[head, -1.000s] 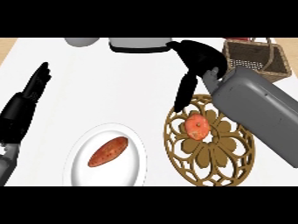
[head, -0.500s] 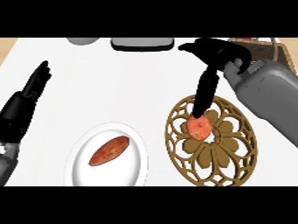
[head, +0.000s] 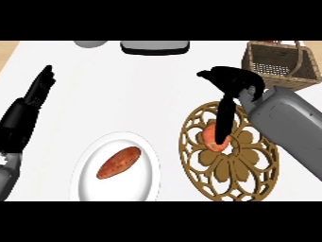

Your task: Pick the squash from the placemat and place it in the basket

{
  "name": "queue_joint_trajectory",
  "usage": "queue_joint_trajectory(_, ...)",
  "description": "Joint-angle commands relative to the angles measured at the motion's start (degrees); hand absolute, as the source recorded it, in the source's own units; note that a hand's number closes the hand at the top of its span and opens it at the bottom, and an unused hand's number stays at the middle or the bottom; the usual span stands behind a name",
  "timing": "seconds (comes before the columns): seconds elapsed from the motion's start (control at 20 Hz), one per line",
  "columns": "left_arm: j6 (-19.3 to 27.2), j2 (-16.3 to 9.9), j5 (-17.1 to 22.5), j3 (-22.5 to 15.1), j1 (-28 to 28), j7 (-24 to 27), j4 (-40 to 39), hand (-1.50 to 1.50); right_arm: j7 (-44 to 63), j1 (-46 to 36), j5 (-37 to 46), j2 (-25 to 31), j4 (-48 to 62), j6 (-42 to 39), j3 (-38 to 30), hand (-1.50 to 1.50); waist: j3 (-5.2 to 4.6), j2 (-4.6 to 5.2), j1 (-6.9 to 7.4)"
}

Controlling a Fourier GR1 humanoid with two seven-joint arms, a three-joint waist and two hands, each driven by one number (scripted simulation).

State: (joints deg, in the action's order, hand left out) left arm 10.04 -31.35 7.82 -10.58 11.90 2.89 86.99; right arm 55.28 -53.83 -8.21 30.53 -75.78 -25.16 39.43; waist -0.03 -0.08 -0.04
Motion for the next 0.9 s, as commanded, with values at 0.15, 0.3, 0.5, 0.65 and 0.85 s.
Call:
queue_joint_trajectory(0.15,-0.79,1.95,-1.21,0.38,2.04,-3.27,1.17,0.0,0.9,4.84,5.67,-2.5,3.82,-2.46,2.0,-1.5,0.04,0.08,0.15)
queue_joint_trajectory(0.3,-1.94,2.43,-2.27,1.26,-1.98,0.01,1.43,0.0,0.38,6.98,7.15,-0.66,1.5,-4.25,-1.2,-1.5,0.03,-0.03,0.19)
queue_joint_trajectory(0.5,-3.78,2.94,-2.34,3.95,0.78,-1.06,-0.71,0.0,1.68,8.8,10.53,-3.95,0.84,-4.84,-2.3,-1.5,0.02,0.01,0.07)
queue_joint_trajectory(0.65,-5.17,2.14,-3.01,5.06,-2.12,-0.88,2.13,0.0,-1.47,11.57,16.1,-6.57,3.01,-2.24,-2.43,-1.5,0.03,0.03,0.34)
queue_joint_trajectory(0.85,-5.48,5.53,-5.25,4.57,2.3,-1.23,-2.5,0.0,-4.86,15.08,21.61,-8.06,2.09,-1.26,-3.01,-1.5,0.03,0.11,0.02)
